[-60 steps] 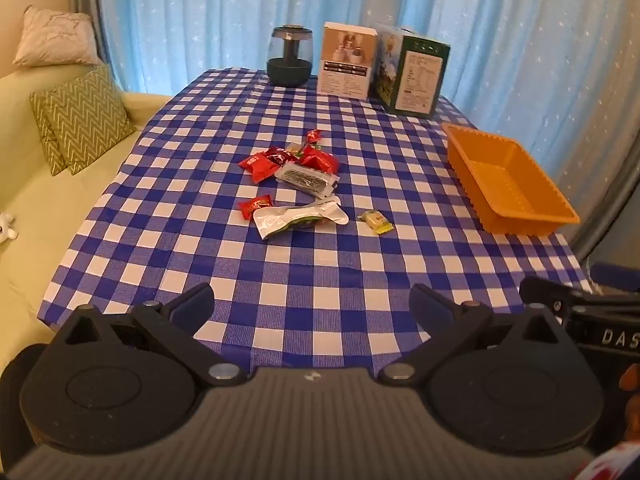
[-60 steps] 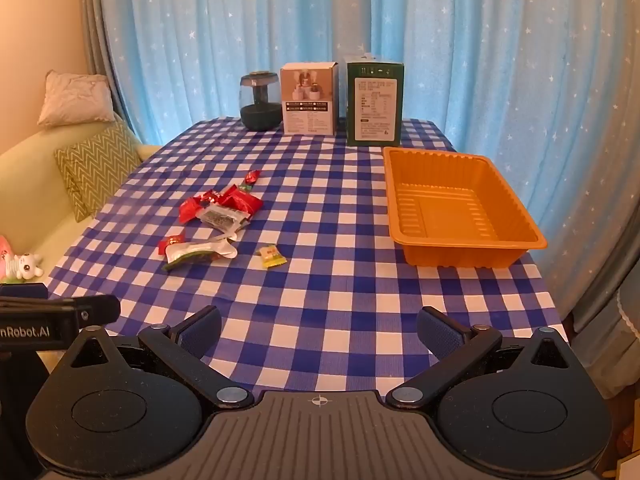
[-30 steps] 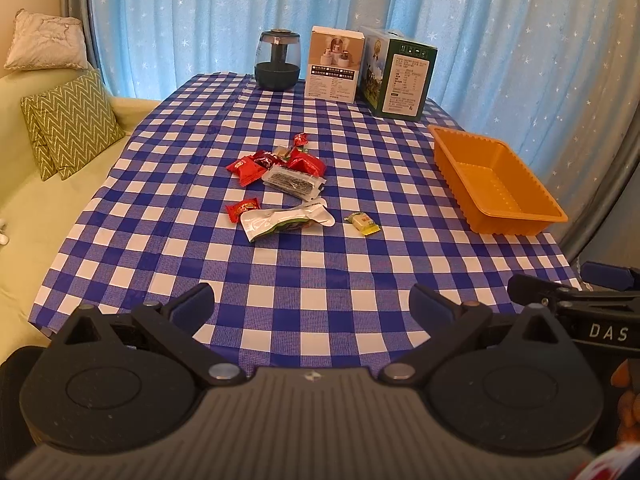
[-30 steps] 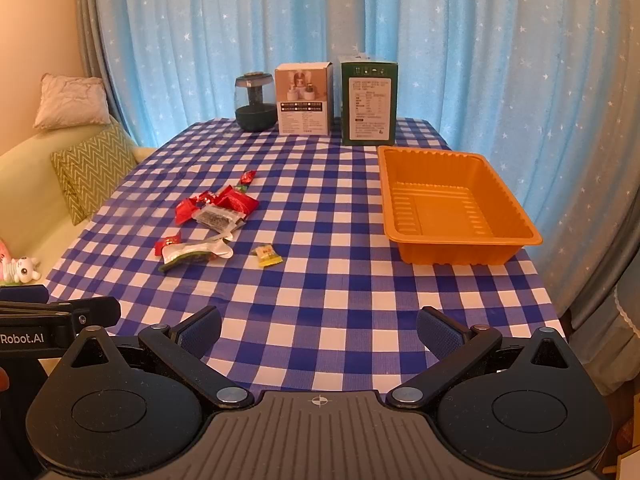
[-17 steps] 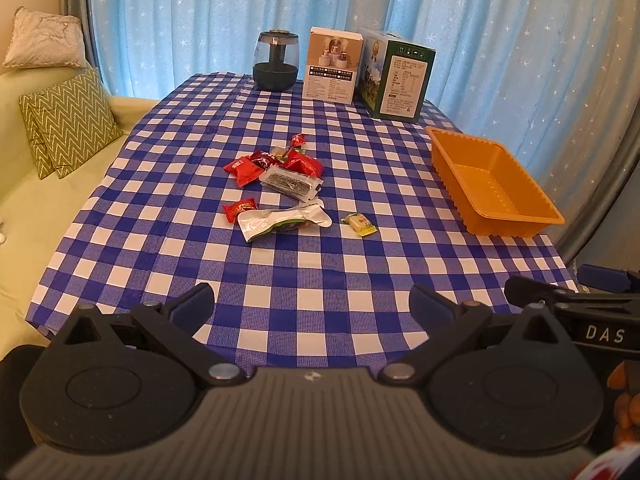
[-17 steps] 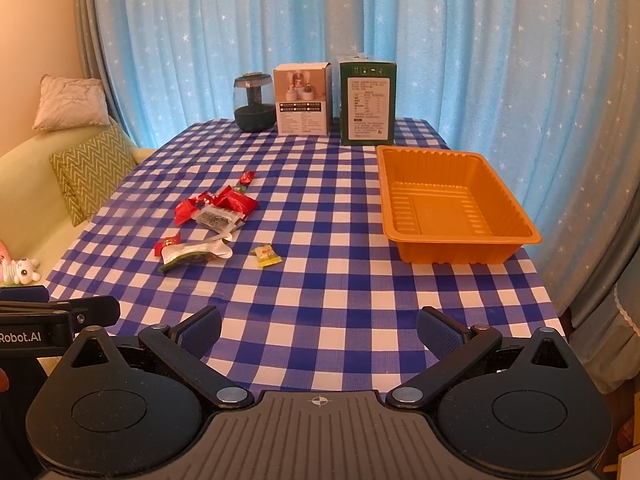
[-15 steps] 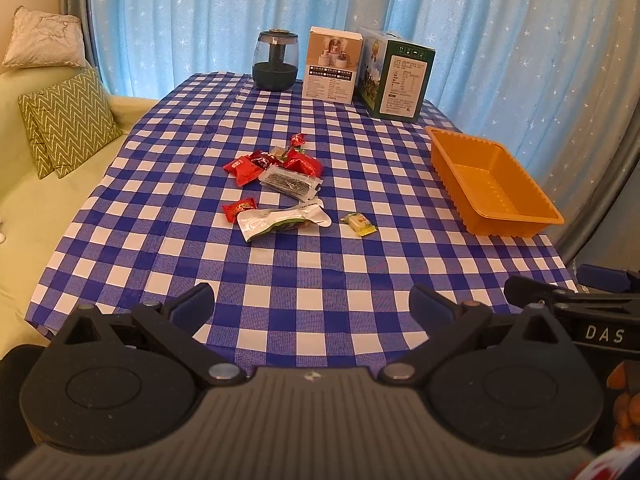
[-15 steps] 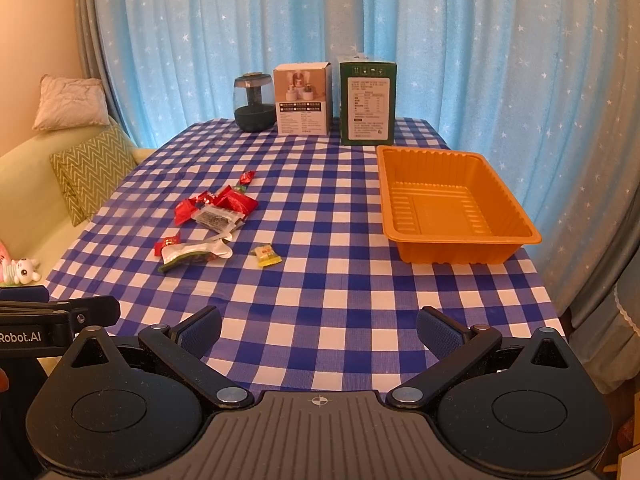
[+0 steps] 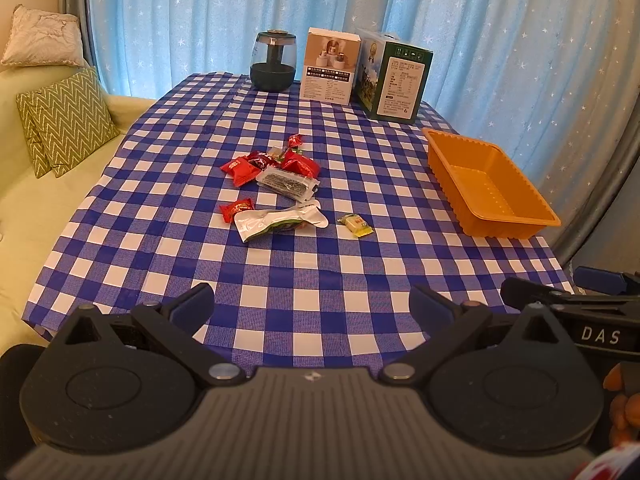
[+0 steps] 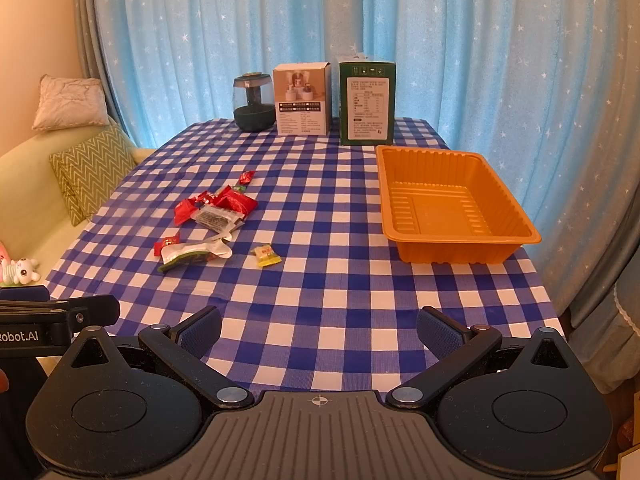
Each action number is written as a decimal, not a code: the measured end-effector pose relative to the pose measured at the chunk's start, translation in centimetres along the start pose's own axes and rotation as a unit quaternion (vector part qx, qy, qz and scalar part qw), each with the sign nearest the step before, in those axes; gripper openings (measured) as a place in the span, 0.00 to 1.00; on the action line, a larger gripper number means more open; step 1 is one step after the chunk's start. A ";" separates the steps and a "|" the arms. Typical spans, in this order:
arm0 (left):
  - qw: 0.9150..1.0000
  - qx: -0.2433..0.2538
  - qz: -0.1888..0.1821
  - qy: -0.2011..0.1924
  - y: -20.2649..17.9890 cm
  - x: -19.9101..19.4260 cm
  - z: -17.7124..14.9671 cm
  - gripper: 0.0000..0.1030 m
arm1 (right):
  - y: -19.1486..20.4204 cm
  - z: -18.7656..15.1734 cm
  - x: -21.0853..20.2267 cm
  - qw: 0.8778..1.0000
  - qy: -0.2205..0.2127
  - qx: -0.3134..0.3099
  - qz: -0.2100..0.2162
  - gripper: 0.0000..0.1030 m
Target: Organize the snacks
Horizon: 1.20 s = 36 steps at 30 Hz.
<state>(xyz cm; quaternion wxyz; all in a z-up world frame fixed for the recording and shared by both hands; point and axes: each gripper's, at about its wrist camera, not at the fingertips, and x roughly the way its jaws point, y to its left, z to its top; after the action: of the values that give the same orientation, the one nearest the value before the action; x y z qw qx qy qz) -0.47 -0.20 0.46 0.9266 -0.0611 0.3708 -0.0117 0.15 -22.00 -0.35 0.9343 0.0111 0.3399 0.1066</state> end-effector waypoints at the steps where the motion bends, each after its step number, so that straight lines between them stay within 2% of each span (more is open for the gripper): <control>1: 1.000 0.000 0.000 0.000 0.0 0.0 0.0 1.00 | 0.0 0.0 0.0 1.000 0.000 0.000 0.000 1.00; 36: 1.000 -0.002 -0.001 0.001 -0.4 0.0 0.0 1.00 | 0.0 0.1 0.1 1.000 0.001 0.000 0.000 1.00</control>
<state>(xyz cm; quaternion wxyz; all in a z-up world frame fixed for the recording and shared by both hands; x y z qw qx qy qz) -0.44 -0.63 0.48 0.9262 -0.0636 0.3714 -0.0119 0.30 -21.93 -0.38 0.9339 0.0115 0.3411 0.1066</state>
